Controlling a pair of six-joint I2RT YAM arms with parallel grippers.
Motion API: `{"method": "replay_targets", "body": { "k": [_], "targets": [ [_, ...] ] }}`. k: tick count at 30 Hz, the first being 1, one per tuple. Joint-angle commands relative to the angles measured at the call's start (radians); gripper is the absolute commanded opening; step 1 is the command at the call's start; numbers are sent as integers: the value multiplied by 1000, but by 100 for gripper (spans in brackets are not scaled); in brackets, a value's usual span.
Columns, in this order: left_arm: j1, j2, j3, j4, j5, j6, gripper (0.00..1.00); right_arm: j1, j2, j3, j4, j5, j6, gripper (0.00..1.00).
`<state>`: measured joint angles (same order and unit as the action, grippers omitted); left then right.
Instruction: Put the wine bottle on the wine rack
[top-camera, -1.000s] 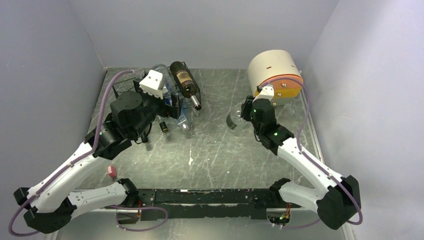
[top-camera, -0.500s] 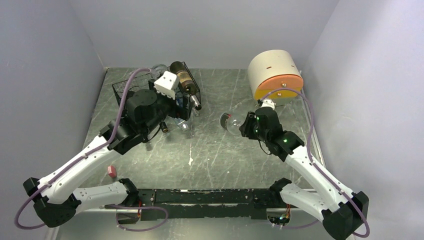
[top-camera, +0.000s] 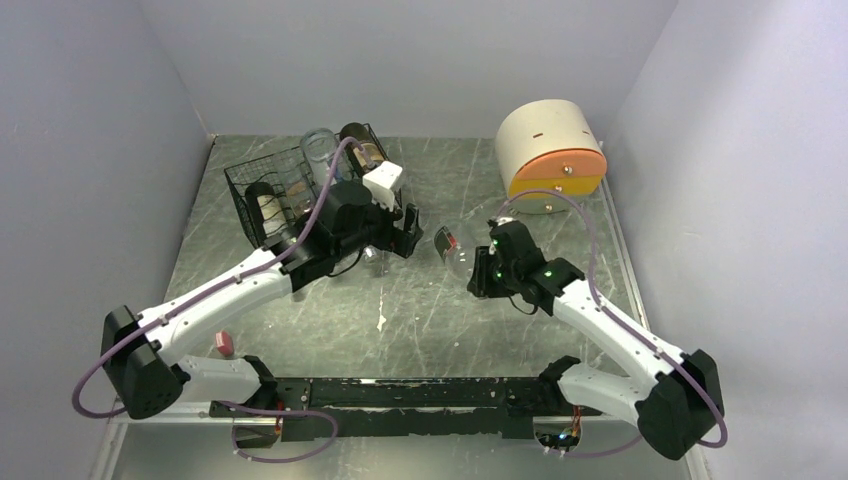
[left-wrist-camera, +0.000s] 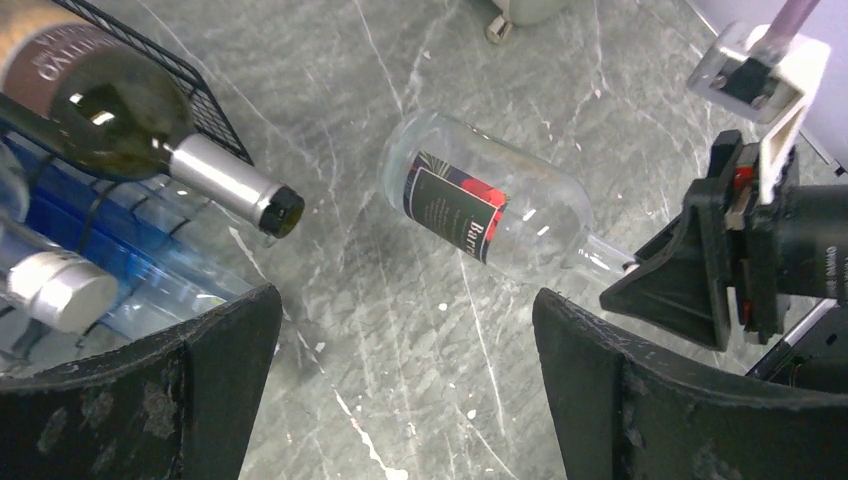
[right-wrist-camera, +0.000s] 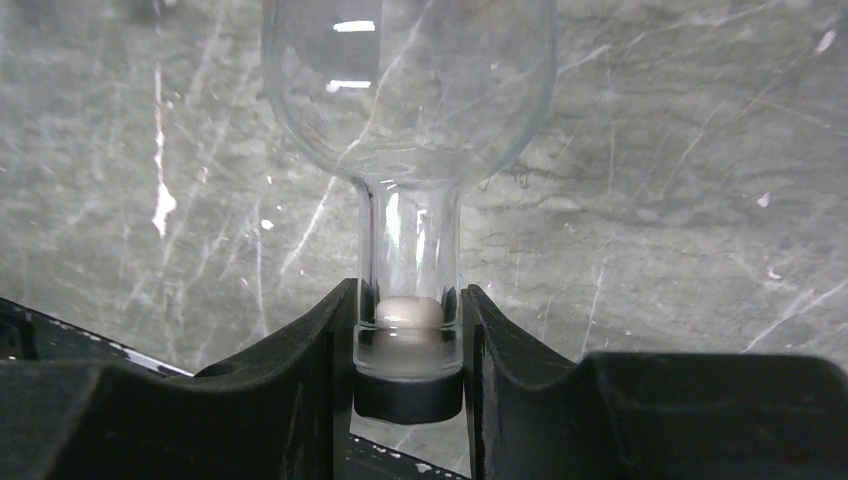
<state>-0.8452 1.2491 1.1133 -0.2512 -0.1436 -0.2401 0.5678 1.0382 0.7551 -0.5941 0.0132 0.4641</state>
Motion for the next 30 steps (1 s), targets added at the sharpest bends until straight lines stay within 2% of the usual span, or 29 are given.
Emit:
{"method": "replay_targets", "body": {
  "k": [1,12,17,18,22,24,26,30],
  "targets": [
    [6,31,11,49,43,-57,99,37,54,-28,47,11,-7,0],
    [6,26,11,54,9,-49,99,100,213,-91,167,70,6,0],
    [8,17,2,53,0,-46,99,103,270,-74,148,89,1,0],
    [8,16,2,54,4,-46,99,103,274,-71,146,92,1,4],
    [7,14,-4,73,27,-45,99,105,289,-62,139,95,5,32],
    [8,12,-13,83,15,-44,99,104,295,-61,139,99,5,42],
    [8,13,-12,81,6,-39,99,104,301,-56,139,107,7,48],
    [7,16,-8,76,-3,-31,99,105,315,-42,149,112,-2,51]
  ]
}}
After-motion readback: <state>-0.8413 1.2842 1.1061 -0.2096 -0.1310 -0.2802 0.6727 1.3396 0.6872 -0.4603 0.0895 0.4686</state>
